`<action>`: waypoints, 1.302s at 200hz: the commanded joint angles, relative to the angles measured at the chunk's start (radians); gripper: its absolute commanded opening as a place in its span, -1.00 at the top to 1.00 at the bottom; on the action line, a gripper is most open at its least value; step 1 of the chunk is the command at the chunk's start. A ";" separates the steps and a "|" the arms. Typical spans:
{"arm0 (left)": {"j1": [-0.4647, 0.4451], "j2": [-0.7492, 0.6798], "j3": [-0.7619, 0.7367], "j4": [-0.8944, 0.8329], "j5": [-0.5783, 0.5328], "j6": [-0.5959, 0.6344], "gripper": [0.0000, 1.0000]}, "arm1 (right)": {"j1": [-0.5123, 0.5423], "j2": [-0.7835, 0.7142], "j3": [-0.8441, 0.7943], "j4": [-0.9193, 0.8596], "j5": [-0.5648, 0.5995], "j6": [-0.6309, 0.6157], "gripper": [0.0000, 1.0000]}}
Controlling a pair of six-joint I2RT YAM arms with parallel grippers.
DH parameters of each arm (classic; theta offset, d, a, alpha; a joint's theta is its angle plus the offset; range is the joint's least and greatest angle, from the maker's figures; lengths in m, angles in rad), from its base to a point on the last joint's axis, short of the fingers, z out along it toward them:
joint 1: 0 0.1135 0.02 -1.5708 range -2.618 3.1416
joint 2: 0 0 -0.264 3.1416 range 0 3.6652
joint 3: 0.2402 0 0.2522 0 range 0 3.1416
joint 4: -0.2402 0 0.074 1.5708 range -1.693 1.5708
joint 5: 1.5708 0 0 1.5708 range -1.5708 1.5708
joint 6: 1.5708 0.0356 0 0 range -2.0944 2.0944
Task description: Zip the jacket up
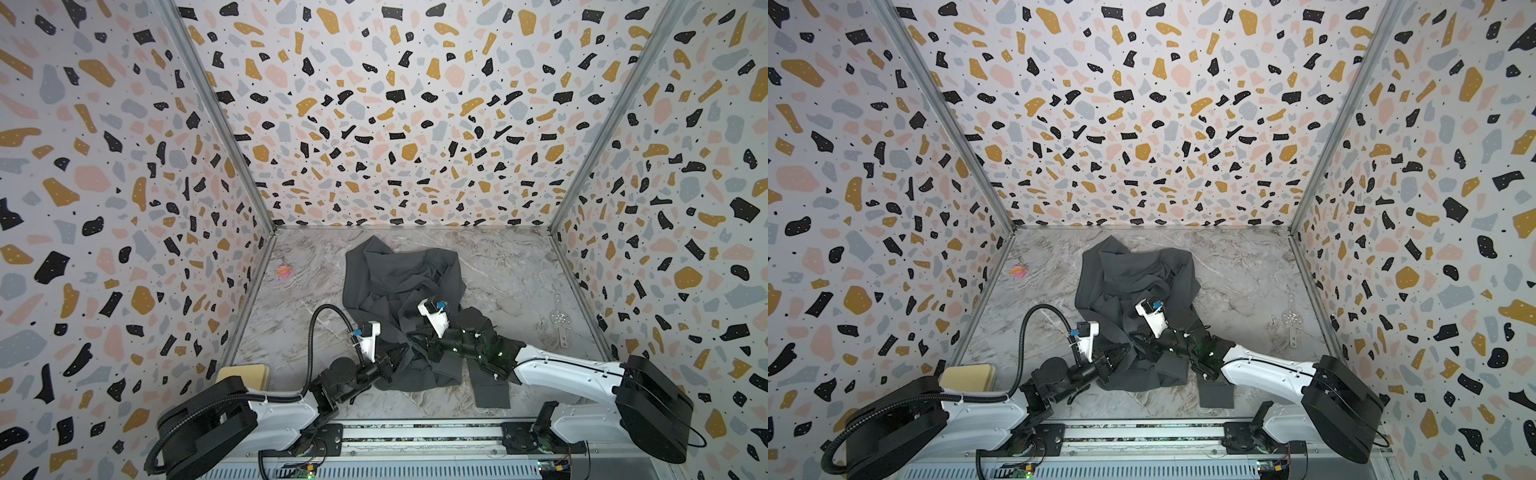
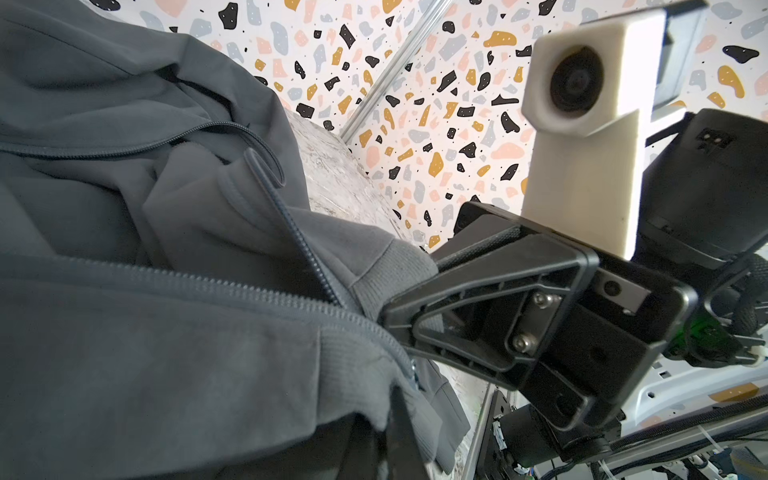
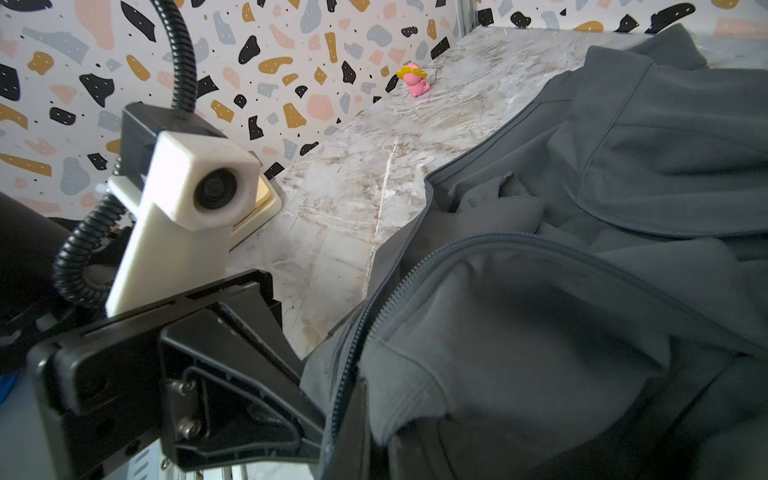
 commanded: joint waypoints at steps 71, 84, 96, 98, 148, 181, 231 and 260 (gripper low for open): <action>-0.013 -0.008 0.019 0.001 0.017 0.022 1.00 | 0.011 -0.062 0.062 0.010 -0.036 0.020 1.00; -0.014 -0.011 0.019 -0.005 0.016 0.022 1.00 | 0.003 -0.062 0.062 0.011 -0.052 0.031 1.00; -0.014 -0.015 0.021 -0.012 0.011 0.022 1.00 | -0.001 -0.063 0.060 0.012 -0.059 0.043 1.00; -0.013 -0.015 0.021 -0.014 0.011 0.021 1.00 | -0.003 -0.062 0.061 0.013 -0.061 0.046 1.00; -0.013 -0.022 0.026 -0.030 0.008 0.028 1.00 | -0.052 -0.072 0.028 0.056 -0.155 0.129 0.72; -0.013 -0.014 0.028 -0.028 0.008 0.029 1.00 | -0.074 -0.073 0.008 0.081 -0.211 0.173 0.57; -0.013 -0.012 0.020 -0.018 0.006 0.024 1.00 | -0.074 -0.071 -0.001 0.037 -0.223 0.182 0.48; -0.013 -0.021 0.013 -0.019 0.002 0.021 1.00 | -0.074 -0.077 -0.002 -0.010 -0.218 0.169 0.47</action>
